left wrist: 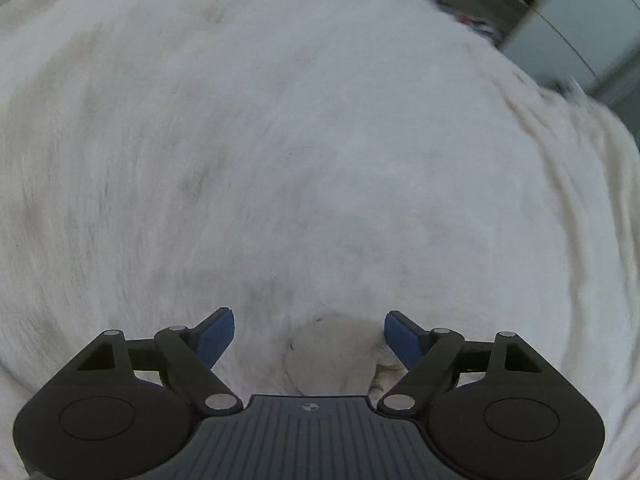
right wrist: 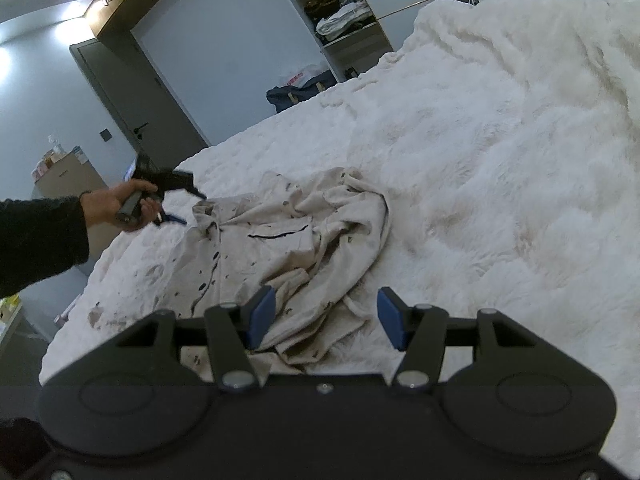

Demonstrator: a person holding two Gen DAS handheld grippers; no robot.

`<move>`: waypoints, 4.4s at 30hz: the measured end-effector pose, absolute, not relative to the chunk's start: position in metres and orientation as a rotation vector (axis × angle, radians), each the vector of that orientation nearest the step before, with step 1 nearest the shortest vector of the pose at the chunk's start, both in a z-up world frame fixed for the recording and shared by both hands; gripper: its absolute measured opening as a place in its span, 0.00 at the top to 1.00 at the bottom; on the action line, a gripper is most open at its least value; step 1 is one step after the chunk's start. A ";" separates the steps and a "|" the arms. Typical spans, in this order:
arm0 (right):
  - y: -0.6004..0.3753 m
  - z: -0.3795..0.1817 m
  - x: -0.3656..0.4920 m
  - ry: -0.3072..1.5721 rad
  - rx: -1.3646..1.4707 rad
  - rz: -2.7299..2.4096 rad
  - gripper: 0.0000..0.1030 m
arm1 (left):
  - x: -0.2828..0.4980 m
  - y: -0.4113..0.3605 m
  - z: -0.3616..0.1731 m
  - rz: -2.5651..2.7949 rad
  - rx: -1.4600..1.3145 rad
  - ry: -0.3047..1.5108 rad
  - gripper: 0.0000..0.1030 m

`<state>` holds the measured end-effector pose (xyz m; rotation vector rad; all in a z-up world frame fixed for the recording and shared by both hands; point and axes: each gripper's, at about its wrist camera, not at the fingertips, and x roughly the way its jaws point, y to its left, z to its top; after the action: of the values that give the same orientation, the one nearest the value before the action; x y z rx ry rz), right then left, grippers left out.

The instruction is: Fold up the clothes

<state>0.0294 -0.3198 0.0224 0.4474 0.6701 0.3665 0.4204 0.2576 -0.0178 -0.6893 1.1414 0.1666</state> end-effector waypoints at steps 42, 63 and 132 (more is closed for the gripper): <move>-0.306 0.013 0.041 0.745 0.375 0.321 0.47 | 0.353 0.234 0.060 0.309 -0.512 0.804 0.15; -0.097 0.092 0.248 0.686 0.004 0.571 0.41 | 0.206 0.187 0.025 0.061 -0.340 0.593 0.00; 0.016 0.091 0.498 0.963 0.719 0.666 0.96 | 0.211 0.278 0.029 0.230 -0.420 0.631 0.00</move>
<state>0.4983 0.0156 0.0907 0.7192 0.9630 0.6661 0.2113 0.2780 0.0285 -0.4195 0.6305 0.2299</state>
